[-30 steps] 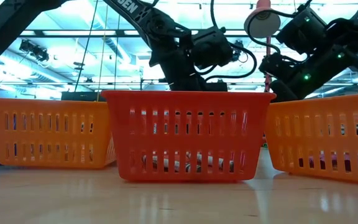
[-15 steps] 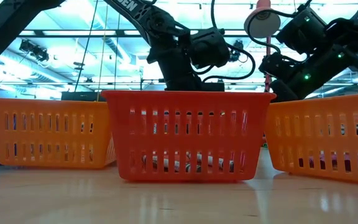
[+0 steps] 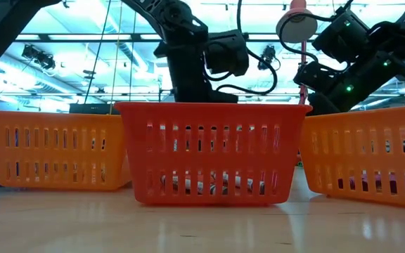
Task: Sort crayons
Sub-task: Put the black crayon into the blue bin
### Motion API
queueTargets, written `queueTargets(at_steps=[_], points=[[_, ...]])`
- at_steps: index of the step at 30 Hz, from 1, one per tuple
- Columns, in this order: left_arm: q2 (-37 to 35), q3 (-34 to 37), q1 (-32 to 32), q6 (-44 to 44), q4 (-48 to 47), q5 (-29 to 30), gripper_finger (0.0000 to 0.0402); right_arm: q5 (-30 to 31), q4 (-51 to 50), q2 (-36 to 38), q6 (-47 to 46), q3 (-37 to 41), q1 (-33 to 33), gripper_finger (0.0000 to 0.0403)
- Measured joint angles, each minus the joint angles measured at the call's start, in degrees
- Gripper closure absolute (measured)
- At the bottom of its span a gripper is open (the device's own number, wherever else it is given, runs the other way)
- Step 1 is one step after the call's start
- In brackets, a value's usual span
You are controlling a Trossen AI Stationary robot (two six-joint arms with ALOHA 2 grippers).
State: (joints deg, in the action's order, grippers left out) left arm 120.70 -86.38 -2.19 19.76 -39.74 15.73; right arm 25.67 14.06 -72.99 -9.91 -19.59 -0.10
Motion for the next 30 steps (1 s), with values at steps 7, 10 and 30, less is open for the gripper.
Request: queueTargets(at_steps=[7, 10, 30], points=[[-1.7, -0.2, 1.3, 1.4, -4.1, 2.7, 0.0371, 0.0, 0.0, 0.0, 0.0, 0.0, 0.0, 0.0281], [-2.8, -0.2, 2.0, 2.7, -5.5, 3.5, 0.0370, 0.0, 0.0, 0.0, 0.0, 0.0, 0.0, 0.0281], [-15.5, -0.3, 13.4, 23.1, -27.3, 2.7, 0.0370, 0.1, 0.4, 0.0, 0.0, 0.0, 0.0, 0.0281]])
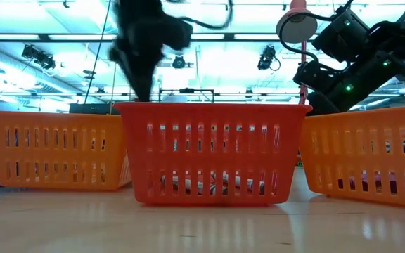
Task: Sort crayons
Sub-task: Put the black crayon into the blue bin
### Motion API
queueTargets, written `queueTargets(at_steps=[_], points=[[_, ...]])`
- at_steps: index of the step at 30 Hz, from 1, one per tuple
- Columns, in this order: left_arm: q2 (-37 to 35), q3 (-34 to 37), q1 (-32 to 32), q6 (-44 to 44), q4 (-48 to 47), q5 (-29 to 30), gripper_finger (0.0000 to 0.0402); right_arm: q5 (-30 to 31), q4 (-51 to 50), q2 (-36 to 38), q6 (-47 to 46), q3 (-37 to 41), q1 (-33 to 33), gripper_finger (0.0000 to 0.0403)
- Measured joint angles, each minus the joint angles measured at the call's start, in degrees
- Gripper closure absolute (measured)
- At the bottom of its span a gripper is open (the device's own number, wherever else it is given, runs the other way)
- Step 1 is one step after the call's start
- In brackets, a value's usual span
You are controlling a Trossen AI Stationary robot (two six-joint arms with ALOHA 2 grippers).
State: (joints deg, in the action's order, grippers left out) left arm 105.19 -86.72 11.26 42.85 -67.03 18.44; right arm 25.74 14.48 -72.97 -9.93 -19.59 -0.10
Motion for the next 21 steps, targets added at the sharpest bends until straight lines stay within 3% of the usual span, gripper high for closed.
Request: queueTargets(at_steps=[5, 14, 21], points=[[-3.2, 0.0, 4.5, 13.4, -5.2, -7.0, 0.0369, 0.1, 0.0, 0.0, 0.0, 0.0, 0.0, 0.0281], [-5.5, 0.0, 14.9, 41.4, -15.3, -9.2, 0.0369, -0.3, 0.4, 0.0, 0.5, 0.0, -0.4, 0.0281], [-5.5, 2.9, 20.1, 53.7, -16.5, -9.2, 0.0369, -0.7, 1.6, 0.0, 0.5, 0.0, -1.3, 0.0281]])
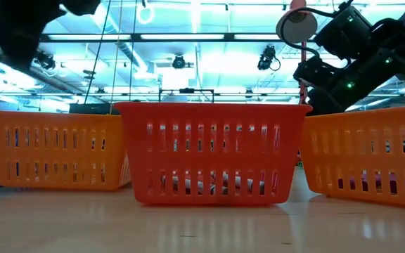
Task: Sort crayons
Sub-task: Put the black crayon into the blue bin
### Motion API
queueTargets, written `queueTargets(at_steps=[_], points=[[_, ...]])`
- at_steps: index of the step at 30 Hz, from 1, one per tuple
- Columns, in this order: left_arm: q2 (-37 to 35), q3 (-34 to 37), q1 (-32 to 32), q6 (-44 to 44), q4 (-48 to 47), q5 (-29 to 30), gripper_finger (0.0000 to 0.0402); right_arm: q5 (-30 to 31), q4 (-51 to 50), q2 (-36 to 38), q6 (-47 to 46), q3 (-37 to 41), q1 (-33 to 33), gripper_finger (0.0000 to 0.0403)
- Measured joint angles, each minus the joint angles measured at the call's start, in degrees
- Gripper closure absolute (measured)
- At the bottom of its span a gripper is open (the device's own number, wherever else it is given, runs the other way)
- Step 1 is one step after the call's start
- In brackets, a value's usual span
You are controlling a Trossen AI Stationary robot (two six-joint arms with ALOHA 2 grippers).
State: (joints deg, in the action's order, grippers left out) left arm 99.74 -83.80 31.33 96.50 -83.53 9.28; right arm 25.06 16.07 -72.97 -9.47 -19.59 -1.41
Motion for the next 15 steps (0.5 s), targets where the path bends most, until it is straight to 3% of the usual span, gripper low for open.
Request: queueTargets(at_steps=[15], points=[[-0.2, 10.4, 0.8, 2.5, 9.5, -1.4, 0.0369, -1.2, 1.1, 0.0, -1.5, 0.0, -2.8, 0.0281]])
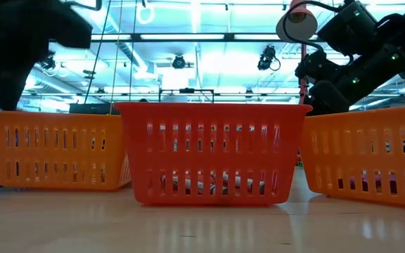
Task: Sort crayons
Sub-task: Put the black crayon into the blue bin, then put the orange crayon into the left orange bin
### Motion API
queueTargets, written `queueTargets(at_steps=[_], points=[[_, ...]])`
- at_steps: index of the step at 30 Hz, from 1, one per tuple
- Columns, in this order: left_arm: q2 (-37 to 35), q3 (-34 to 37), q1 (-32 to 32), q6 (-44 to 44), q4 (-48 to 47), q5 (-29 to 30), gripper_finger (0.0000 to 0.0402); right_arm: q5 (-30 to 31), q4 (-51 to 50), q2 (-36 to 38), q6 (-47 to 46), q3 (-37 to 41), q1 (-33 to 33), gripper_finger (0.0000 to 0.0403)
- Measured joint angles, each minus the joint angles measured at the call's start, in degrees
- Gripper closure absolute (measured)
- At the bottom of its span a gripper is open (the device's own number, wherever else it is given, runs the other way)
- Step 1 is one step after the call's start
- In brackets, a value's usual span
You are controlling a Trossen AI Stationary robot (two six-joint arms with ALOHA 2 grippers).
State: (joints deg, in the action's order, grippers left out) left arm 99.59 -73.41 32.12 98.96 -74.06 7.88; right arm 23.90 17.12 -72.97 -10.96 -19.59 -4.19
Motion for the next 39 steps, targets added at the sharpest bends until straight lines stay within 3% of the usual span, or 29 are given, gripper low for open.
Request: queueTargets(at_steps=[10, 19, 26, 33, 36, 39], points=[[0.0, 4.6, 0.0, 3.9, 6.3, -4.8, 0.0364, 0.0, 0.0, 0.0, 0.4, 0.0, 0.0, 0.0281], [0.0, 4.5, -1.3, 2.6, 8.4, -6.2, 0.0289, 0.0, 0.0, 0.0, 0.5, 0.0, 0.0, 0.0281], [-6.7, 4.4, -6.4, -7.9, 9.8, -8.4, 0.0270, 0.3, 0.4, 0.0, 0.5, 0.0, 0.0, 0.0281], [-11.5, 4.3, -13.1, -18.3, 11.0, 0.3, 0.0269, 0.4, 0.6, 0.0, 1.4, 0.0, 0.0, 0.0281], [-11.4, 4.3, -16.5, -28.0, 16.0, 3.1, 0.0269, 0.5, 1.1, 0.0, 2.0, 0.0, 0.0, 0.0281], [-10.8, 4.3, -19.5, -44.5, 24.2, 7.7, 0.0269, 0.6, 1.3, 0.0, 2.1, 0.0, 0.0, 0.0281]])
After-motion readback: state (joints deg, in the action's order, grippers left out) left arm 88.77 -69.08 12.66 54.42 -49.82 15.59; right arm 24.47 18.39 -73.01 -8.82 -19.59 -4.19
